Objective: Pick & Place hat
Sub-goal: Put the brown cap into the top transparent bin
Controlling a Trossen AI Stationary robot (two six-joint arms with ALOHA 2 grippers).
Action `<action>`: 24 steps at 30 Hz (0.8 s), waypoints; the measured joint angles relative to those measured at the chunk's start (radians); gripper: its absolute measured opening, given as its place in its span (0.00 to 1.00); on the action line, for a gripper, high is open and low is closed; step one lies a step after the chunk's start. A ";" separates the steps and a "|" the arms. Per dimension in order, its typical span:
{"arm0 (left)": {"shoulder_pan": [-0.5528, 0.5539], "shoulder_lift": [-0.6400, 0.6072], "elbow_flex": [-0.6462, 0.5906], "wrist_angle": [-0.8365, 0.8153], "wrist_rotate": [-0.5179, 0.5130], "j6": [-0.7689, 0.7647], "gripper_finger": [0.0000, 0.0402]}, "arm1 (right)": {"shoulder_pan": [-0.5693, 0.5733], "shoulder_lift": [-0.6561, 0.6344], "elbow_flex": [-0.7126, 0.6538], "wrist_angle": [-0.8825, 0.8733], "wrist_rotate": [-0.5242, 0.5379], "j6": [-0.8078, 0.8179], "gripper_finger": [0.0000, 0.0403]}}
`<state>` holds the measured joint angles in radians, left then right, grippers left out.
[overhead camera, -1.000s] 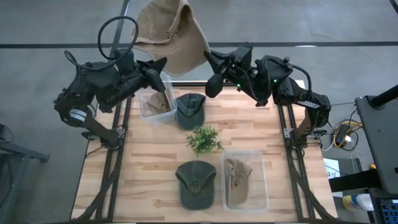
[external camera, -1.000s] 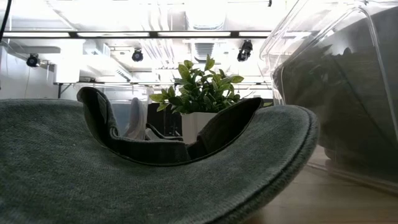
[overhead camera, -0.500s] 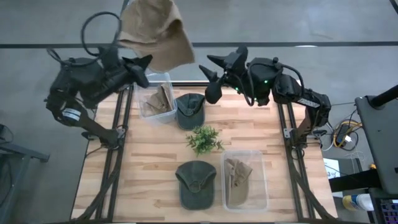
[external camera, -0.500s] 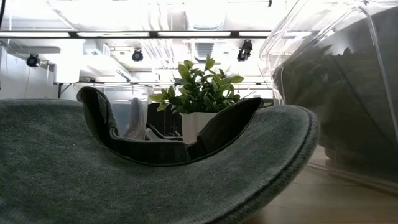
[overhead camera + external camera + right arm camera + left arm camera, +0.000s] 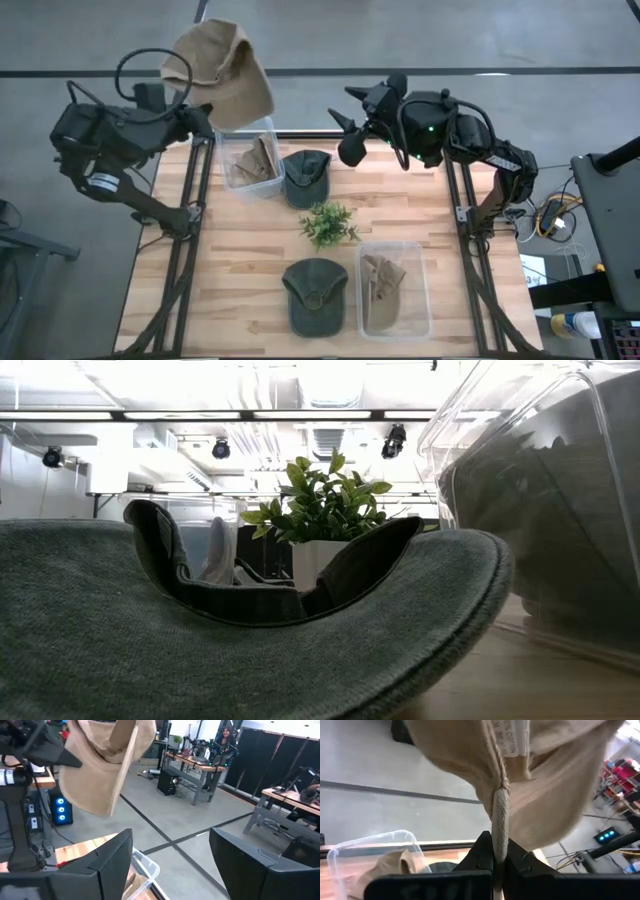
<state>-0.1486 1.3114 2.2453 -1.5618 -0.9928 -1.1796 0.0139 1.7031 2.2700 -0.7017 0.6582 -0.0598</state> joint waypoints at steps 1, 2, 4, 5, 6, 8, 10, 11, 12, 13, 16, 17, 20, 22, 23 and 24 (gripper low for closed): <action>0.000 -0.006 -0.015 0.008 0.003 0.012 0.01 | 0.000 0.000 0.000 0.000 -0.001 0.000 0.64; 0.000 -0.007 -0.029 0.014 0.008 0.020 0.01 | 0.000 0.000 0.000 -0.002 -0.001 -0.001 0.64; 0.006 -0.006 -0.057 -0.011 0.008 0.002 0.01 | 0.000 0.000 0.000 -0.002 -0.001 0.000 0.63; 0.014 -0.007 -0.080 -0.010 0.008 -0.020 0.01 | 0.000 0.000 0.000 -0.002 -0.001 0.001 0.63; 0.019 -0.012 -0.104 -0.002 0.007 -0.035 0.01 | 0.000 0.000 0.000 -0.002 0.000 0.003 0.62; 0.021 -0.019 -0.151 0.002 0.008 -0.081 0.01 | 0.000 0.000 0.000 -0.004 -0.001 0.003 0.62; 0.023 -0.023 -0.203 0.001 0.030 -0.119 0.01 | 0.001 0.000 0.000 -0.014 -0.001 0.004 0.62; 0.023 -0.023 -0.231 0.000 0.048 -0.137 0.01 | 0.001 0.000 0.000 -0.020 -0.002 0.006 0.62; 0.023 -0.023 -0.262 -0.003 0.065 -0.151 0.01 | 0.001 0.000 0.000 -0.025 -0.002 0.013 0.62; 0.024 -0.021 -0.294 -0.008 0.077 -0.168 0.01 | 0.001 0.000 0.000 -0.027 -0.002 0.022 0.62; 0.031 -0.018 -0.397 -0.007 0.111 -0.256 0.01 | 0.001 0.000 0.000 -0.027 -0.005 0.043 0.63; 0.038 -0.019 -0.430 -0.007 0.126 -0.275 0.01 | 0.001 0.000 0.000 -0.027 -0.008 0.046 0.63; 0.064 -0.027 -0.528 -0.010 0.157 -0.312 0.01 | 0.002 0.000 0.000 -0.027 -0.012 0.048 0.64; 0.080 -0.028 -0.592 -0.009 0.165 -0.327 0.01 | 0.002 0.000 0.000 -0.027 -0.012 0.044 0.63; 0.089 -0.028 -0.622 -0.009 0.167 -0.340 0.01 | 0.005 0.000 0.000 -0.028 -0.012 0.044 0.63; 0.098 -0.028 -0.650 -0.008 0.170 -0.360 0.01 | 0.007 0.000 0.000 -0.028 -0.012 0.040 0.63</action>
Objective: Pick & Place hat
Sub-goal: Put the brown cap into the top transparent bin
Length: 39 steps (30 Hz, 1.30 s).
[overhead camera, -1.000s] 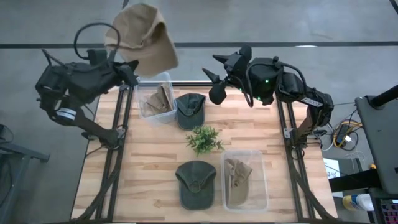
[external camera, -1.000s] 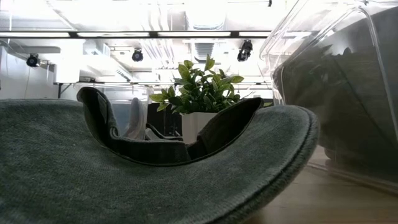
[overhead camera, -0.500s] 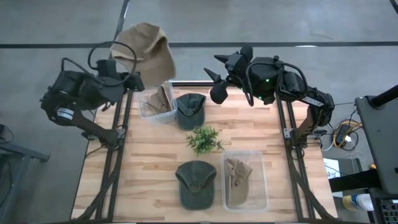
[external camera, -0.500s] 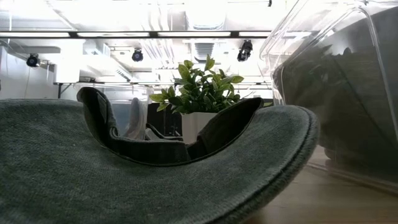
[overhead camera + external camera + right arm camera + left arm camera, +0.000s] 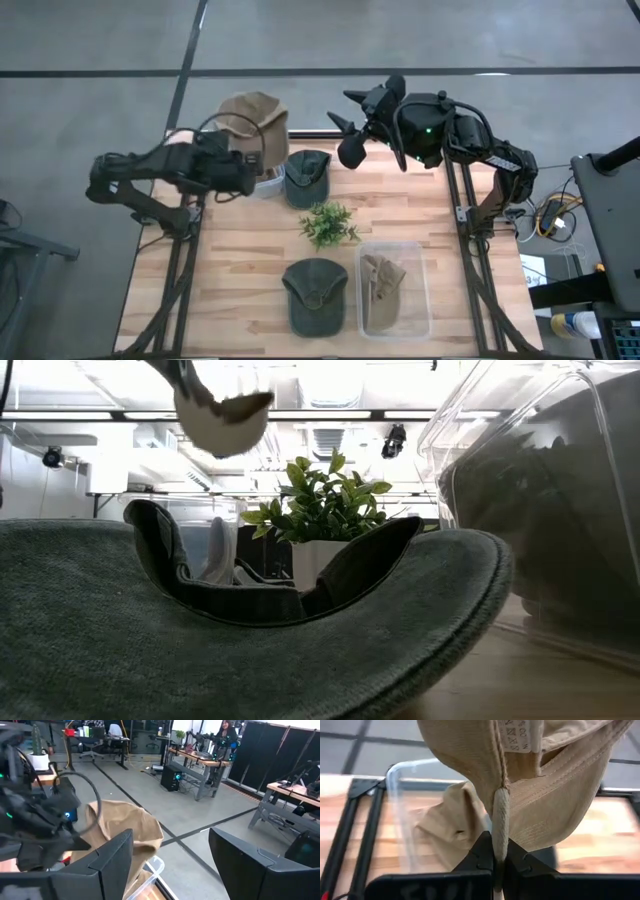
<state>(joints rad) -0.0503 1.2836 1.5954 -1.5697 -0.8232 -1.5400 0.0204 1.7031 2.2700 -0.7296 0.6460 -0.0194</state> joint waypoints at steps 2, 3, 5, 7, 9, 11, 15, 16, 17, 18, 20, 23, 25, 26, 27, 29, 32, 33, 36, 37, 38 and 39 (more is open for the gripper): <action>0.025 -0.006 -0.051 0.000 0.008 -0.026 0.01 | 0.006 0.000 0.000 0.000 0.000 -0.014 0.62; 0.040 -0.012 -0.076 0.000 0.020 -0.029 0.01 | 0.009 0.000 0.000 0.000 -0.001 -0.022 0.62; 0.073 -0.024 -0.129 -0.001 0.053 -0.022 0.01 | 0.018 0.000 0.000 0.000 -0.001 -0.041 0.61; 0.106 -0.039 -0.184 -0.001 0.086 -0.031 0.01 | 0.026 0.000 0.000 -0.001 -0.001 -0.064 0.61; 0.148 -0.058 -0.232 0.012 0.122 -0.031 0.02 | 0.034 0.000 0.000 -0.009 -0.001 -0.076 0.61; 0.186 -0.081 -0.274 0.051 0.166 -0.001 0.02 | 0.036 0.000 0.000 -0.028 -0.001 -0.078 0.62; 0.229 -0.128 -0.355 0.203 0.187 0.050 0.02 | 0.038 0.000 0.000 -0.086 0.000 -0.078 0.62; 0.244 -0.138 -0.376 0.242 0.189 0.062 0.02 | 0.038 0.000 0.000 -0.098 0.000 -0.078 0.62; 0.261 -0.148 -0.396 0.276 0.193 0.080 0.02 | 0.038 0.000 0.000 -0.109 0.000 -0.078 0.62; 0.278 -0.157 -0.414 0.308 0.205 0.103 0.02 | 0.038 0.000 0.000 -0.116 0.000 -0.078 0.62; 0.308 -0.169 -0.447 0.356 0.240 0.158 0.02 | 0.038 0.000 0.000 -0.130 0.000 -0.078 0.61; 0.351 -0.171 -0.482 0.366 0.291 0.171 0.02 | 0.038 0.000 0.000 -0.135 0.001 -0.078 0.61; 0.379 -0.171 -0.497 0.396 0.310 0.199 0.02 | 0.038 0.000 0.000 -0.137 0.001 -0.070 0.61; 0.388 -0.171 -0.502 0.406 0.319 0.219 0.02 | 0.038 0.000 0.000 -0.141 0.000 -0.068 0.61; 0.397 -0.171 -0.504 0.409 0.327 0.229 0.02 | 0.038 0.000 0.000 -0.147 0.001 -0.067 0.61; 0.411 -0.164 -0.508 0.408 0.341 0.231 0.02 | 0.038 0.000 0.000 -0.156 0.000 -0.058 0.62; 0.439 -0.156 -0.510 0.409 0.367 0.242 0.03 | 0.038 0.000 0.000 -0.158 0.001 -0.030 0.62; 0.443 -0.155 -0.510 0.408 0.370 0.252 0.05 | 0.038 0.000 0.000 -0.158 0.001 -0.029 0.61; 0.449 -0.155 -0.510 0.410 0.396 0.287 0.12 | 0.038 0.000 0.000 -0.158 0.001 -0.033 0.61; 0.450 -0.155 -0.510 0.409 0.409 0.292 0.15 | 0.038 0.000 0.000 -0.158 0.001 -0.033 0.60; 0.451 -0.155 -0.510 0.409 0.424 0.297 0.18 | 0.038 0.000 0.000 -0.158 0.001 -0.032 0.60; 0.455 -0.155 -0.510 0.409 0.431 0.308 0.22 | 0.038 0.000 0.000 -0.158 0.001 -0.029 0.60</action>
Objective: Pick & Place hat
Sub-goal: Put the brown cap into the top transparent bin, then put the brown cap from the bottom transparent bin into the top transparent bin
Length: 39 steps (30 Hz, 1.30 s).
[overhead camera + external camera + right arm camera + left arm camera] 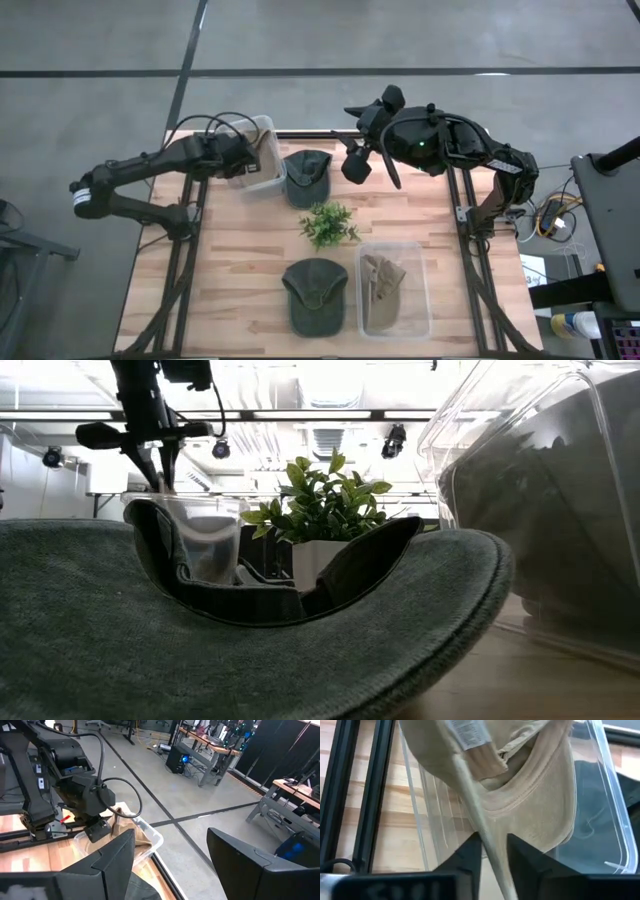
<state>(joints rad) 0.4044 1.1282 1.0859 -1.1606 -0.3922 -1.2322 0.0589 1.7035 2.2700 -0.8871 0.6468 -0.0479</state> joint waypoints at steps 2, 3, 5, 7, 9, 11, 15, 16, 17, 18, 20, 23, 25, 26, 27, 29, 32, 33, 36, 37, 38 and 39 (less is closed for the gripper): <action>0.001 0.000 0.000 -0.001 0.013 0.012 0.29 | 0.000 0.000 0.000 0.000 0.000 0.009 0.60; 0.001 0.000 0.000 -0.002 0.017 0.012 0.32 | 0.000 0.000 0.000 0.000 0.000 0.013 0.60; 0.001 -0.002 0.000 -0.008 0.018 0.012 0.39 | 0.000 0.000 0.000 0.000 0.000 0.015 0.61; 0.001 -0.009 0.002 -0.033 0.023 0.002 0.45 | 0.000 0.000 0.000 0.000 0.000 0.015 0.61; 0.002 -0.013 0.025 -0.072 0.033 -0.006 0.50 | 0.000 0.000 0.000 0.000 0.000 0.015 0.61; 0.001 -0.014 0.058 -0.088 0.033 0.004 0.53 | 0.000 0.000 0.000 0.000 0.000 0.014 0.61; 0.001 -0.015 0.117 -0.089 0.031 0.034 0.54 | 0.000 0.000 0.000 0.000 0.000 0.014 0.60; 0.000 -0.015 0.134 -0.088 0.026 0.035 0.54 | 0.000 0.000 0.000 -0.001 0.000 0.013 0.60; 0.001 -0.016 0.151 -0.088 0.019 0.040 0.54 | 0.000 0.000 0.000 -0.004 0.000 0.010 0.60; 0.001 -0.016 0.170 -0.088 0.015 0.055 0.54 | 0.000 0.000 0.000 -0.013 0.000 0.002 0.61; -0.001 -0.016 0.209 -0.085 0.012 0.093 0.54 | 0.000 0.000 0.000 -0.041 0.003 -0.011 0.61; -0.012 -0.016 0.259 -0.060 0.013 0.156 0.54 | 0.000 0.001 0.000 -0.096 0.007 0.003 0.61; -0.017 -0.016 0.290 -0.047 0.013 0.200 0.54 | -0.001 0.001 0.000 -0.142 0.008 0.026 0.61; -0.018 -0.016 0.304 -0.027 0.014 0.230 0.54 | -0.001 0.001 0.000 -0.167 0.010 0.043 0.61; -0.018 -0.016 0.317 -0.006 0.013 0.260 0.54 | -0.002 0.001 0.000 -0.193 0.013 0.058 0.61; -0.019 -0.016 0.341 0.022 0.013 0.325 0.54 | -0.003 0.001 -0.001 -0.235 0.033 0.097 0.61; -0.020 -0.016 0.379 0.061 0.023 0.432 0.54 | -0.004 0.001 -0.006 -0.292 0.082 0.166 0.60; -0.020 -0.016 0.391 0.062 0.028 0.459 0.54 | -0.004 0.001 -0.006 -0.305 0.094 0.190 0.60; -0.020 -0.016 0.431 0.064 0.032 0.533 0.54 | -0.005 0.001 -0.011 -0.323 0.094 0.263 0.59; -0.020 -0.016 0.444 0.064 0.034 0.549 0.54 | -0.005 0.001 -0.013 -0.326 0.093 0.287 0.59; -0.020 -0.016 0.456 0.064 0.039 0.561 0.54 | -0.005 0.001 -0.014 -0.340 0.085 0.312 0.59; -0.020 -0.016 0.468 0.063 0.047 0.569 0.54 | -0.005 0.001 -0.014 -0.360 0.066 0.335 0.59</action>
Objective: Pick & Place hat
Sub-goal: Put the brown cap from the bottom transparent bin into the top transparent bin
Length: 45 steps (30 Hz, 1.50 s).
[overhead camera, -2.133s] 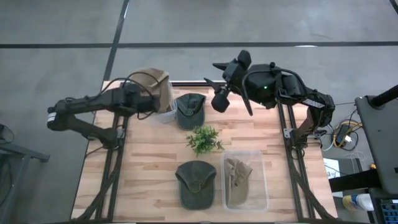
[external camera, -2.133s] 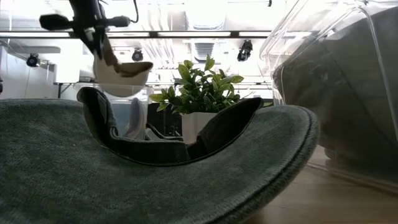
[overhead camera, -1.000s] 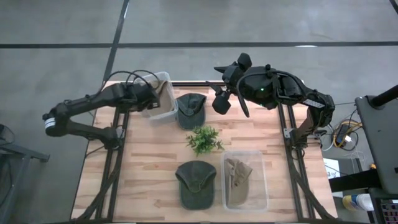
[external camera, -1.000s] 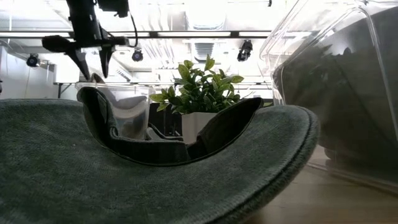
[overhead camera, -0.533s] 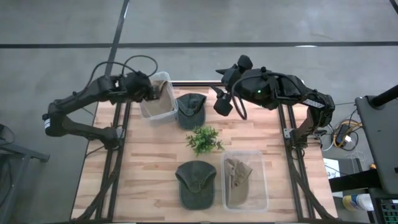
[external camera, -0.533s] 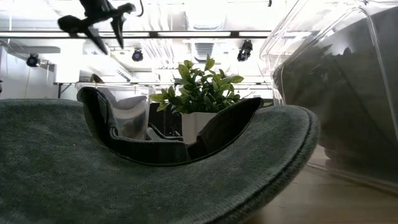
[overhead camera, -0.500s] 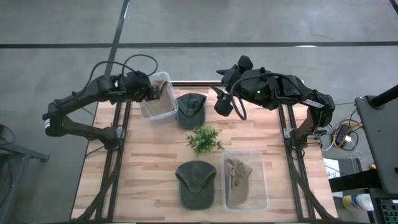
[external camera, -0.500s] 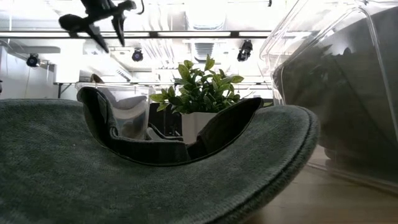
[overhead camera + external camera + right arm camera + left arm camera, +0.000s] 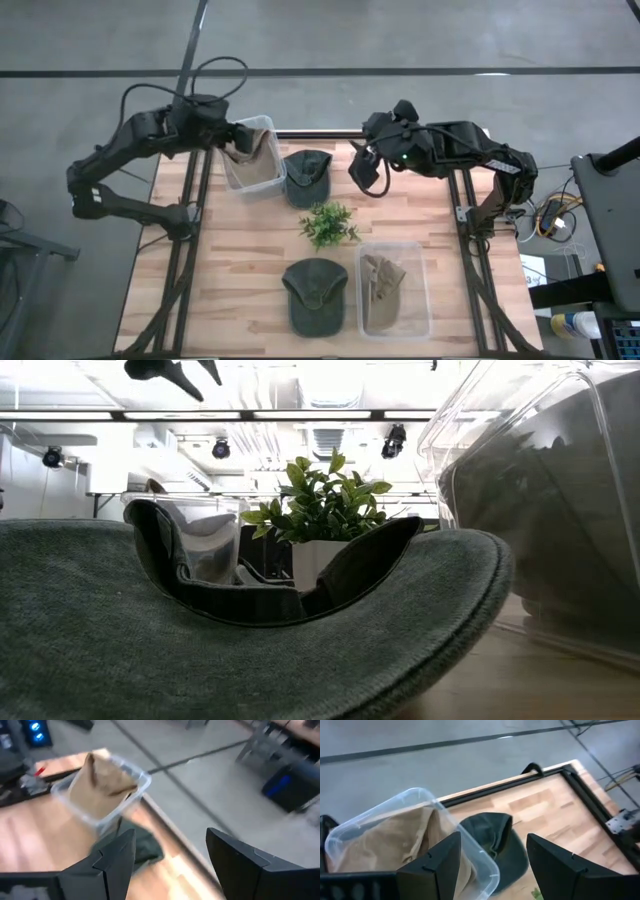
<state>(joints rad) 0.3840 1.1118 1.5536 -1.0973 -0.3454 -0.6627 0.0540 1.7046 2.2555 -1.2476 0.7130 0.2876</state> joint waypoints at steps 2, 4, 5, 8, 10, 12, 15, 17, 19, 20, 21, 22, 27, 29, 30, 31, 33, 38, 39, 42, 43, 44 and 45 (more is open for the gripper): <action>0.000 0.000 0.021 0.002 0.025 0.006 0.54 | 0.000 0.000 0.000 -0.061 -0.068 0.063 0.59; -0.002 0.000 0.033 0.015 0.045 0.012 0.54 | 0.000 -0.001 0.000 -0.134 -0.195 0.130 0.59; -0.004 -0.001 0.034 0.023 0.052 0.022 0.54 | 0.000 -0.001 0.000 -0.169 -0.268 0.162 0.59; -0.006 -0.001 0.032 0.027 0.069 0.038 0.54 | 0.008 0.002 -0.001 -0.253 -0.477 0.224 0.59; -0.006 0.000 0.031 0.032 0.073 0.038 0.54 | 0.022 0.004 -0.002 -0.293 -0.585 0.261 0.59; -0.006 0.000 0.031 0.041 0.085 0.037 0.54 | 0.037 0.005 -0.007 -0.324 -0.702 0.304 0.58; -0.007 0.000 0.031 0.071 0.099 0.036 0.54 | 0.066 0.005 -0.025 -0.323 -0.864 0.389 0.58; -0.008 0.000 0.031 0.091 0.108 0.036 0.54 | 0.092 0.005 -0.034 -0.321 -0.924 0.438 0.57; -0.008 0.000 0.031 0.109 0.123 0.035 0.54 | 0.125 0.008 -0.039 -0.321 -0.944 0.487 0.57; -0.008 0.000 0.031 0.115 0.127 0.035 0.54 | 0.142 0.009 -0.044 -0.322 -0.954 0.506 0.57; -0.008 0.000 0.031 0.122 0.133 0.034 0.54 | 0.160 0.010 -0.050 -0.323 -0.961 0.519 0.57; -0.007 0.000 0.031 0.134 0.149 0.032 0.54 | 0.177 0.011 -0.057 -0.324 -0.966 0.531 0.57; -0.007 0.000 0.031 0.168 0.202 0.040 0.54 | 0.254 0.011 -0.105 -0.320 -0.968 0.696 0.57; -0.007 -0.001 0.031 0.176 0.216 0.065 0.54 | 0.285 0.011 -0.134 -0.310 -0.967 0.772 0.57; -0.007 -0.001 0.030 0.175 0.225 0.081 0.54 | 0.303 0.011 -0.152 -0.305 -0.966 0.814 0.57; -0.007 -0.001 0.031 0.174 0.231 0.098 0.54 | 0.321 0.011 -0.175 -0.297 -0.965 0.858 0.57; -0.007 -0.001 0.030 0.180 0.247 0.131 0.54 | 0.357 0.011 -0.228 -0.266 -0.958 0.937 0.57; -0.007 -0.002 0.030 0.196 0.320 0.171 0.54 | 0.423 0.011 -0.369 -0.137 -0.929 1.116 0.57; -0.007 -0.002 0.030 0.197 0.331 0.180 0.54 | 0.434 0.011 -0.396 -0.103 -0.924 1.146 0.57; -0.007 -0.002 0.030 0.200 0.336 0.199 0.54 | 0.456 0.011 -0.477 0.017 -0.884 1.212 0.57; -0.007 -0.002 0.030 0.200 0.336 0.199 0.54 | 0.461 0.011 -0.505 0.052 -0.866 1.233 0.57; -0.007 -0.002 0.030 0.200 0.336 0.200 0.54 | 0.463 0.011 -0.530 0.077 -0.856 1.252 0.56; -0.007 -0.002 0.030 0.202 0.337 0.202 0.54 | 0.465 0.011 -0.556 0.097 -0.851 1.268 0.56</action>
<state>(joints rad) 0.3767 1.1099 1.5837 -0.8956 -0.0086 -0.4603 0.5191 1.7161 1.6993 -1.1509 -0.1385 1.5559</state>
